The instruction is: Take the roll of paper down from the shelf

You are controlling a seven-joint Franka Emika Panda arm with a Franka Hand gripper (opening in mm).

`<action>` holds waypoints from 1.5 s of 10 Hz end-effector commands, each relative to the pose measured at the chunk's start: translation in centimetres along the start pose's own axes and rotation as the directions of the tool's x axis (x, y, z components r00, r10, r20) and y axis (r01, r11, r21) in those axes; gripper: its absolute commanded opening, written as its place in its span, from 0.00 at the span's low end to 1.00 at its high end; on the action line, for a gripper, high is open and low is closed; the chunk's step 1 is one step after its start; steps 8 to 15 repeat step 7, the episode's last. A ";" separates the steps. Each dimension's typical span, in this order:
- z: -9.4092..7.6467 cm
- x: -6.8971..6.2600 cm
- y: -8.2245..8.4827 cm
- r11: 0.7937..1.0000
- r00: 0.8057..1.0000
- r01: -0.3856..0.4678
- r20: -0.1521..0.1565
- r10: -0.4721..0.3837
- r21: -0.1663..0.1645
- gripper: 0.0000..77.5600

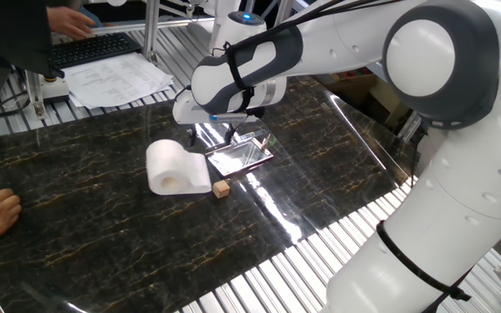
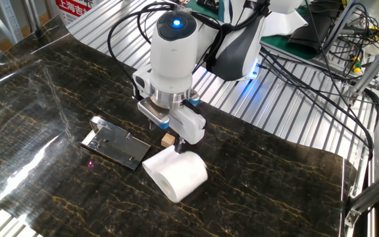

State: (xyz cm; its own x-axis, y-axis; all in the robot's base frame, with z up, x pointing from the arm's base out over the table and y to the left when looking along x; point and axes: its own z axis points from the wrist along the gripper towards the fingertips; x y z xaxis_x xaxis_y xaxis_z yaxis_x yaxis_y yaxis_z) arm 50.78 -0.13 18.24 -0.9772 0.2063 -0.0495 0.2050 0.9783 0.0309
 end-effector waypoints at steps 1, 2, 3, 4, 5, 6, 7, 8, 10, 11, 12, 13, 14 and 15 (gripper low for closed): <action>-0.1 -0.1 0.0 0.999 0.999 0.037 0.015 -0.037 -0.012 1.00; -0.1 -0.1 0.0 0.999 0.999 0.041 0.017 -0.041 -0.012 1.00; -0.2 -0.1 0.0 0.999 0.999 0.043 0.017 -0.043 -0.014 1.00; -0.2 0.0 0.0 0.999 0.999 0.041 0.017 -0.041 -0.018 1.00; -0.2 0.0 0.0 0.999 0.999 0.041 0.017 -0.041 -0.018 1.00; -0.5 0.2 0.2 0.999 0.999 0.032 0.014 -0.032 -0.024 1.00; -0.6 0.3 0.3 0.999 1.000 0.029 0.012 -0.029 -0.028 1.00; -0.6 0.3 0.3 0.999 1.000 0.029 0.012 -0.029 -0.028 1.00; -0.6 0.3 0.3 0.999 1.000 0.029 0.012 -0.029 -0.028 1.00; -0.6 0.3 0.3 0.999 1.000 0.029 0.012 -0.029 -0.028 1.00; -0.6 0.3 0.3 0.999 1.000 0.029 0.012 -0.029 -0.028 1.00; -0.6 0.3 0.3 0.999 1.000 0.029 0.012 -0.029 -0.028 1.00; -0.6 0.3 0.3 0.999 1.000 0.029 0.012 -0.029 -0.028 1.00; -0.6 0.3 0.3 0.999 1.000 0.029 0.012 -0.029 -0.028 1.00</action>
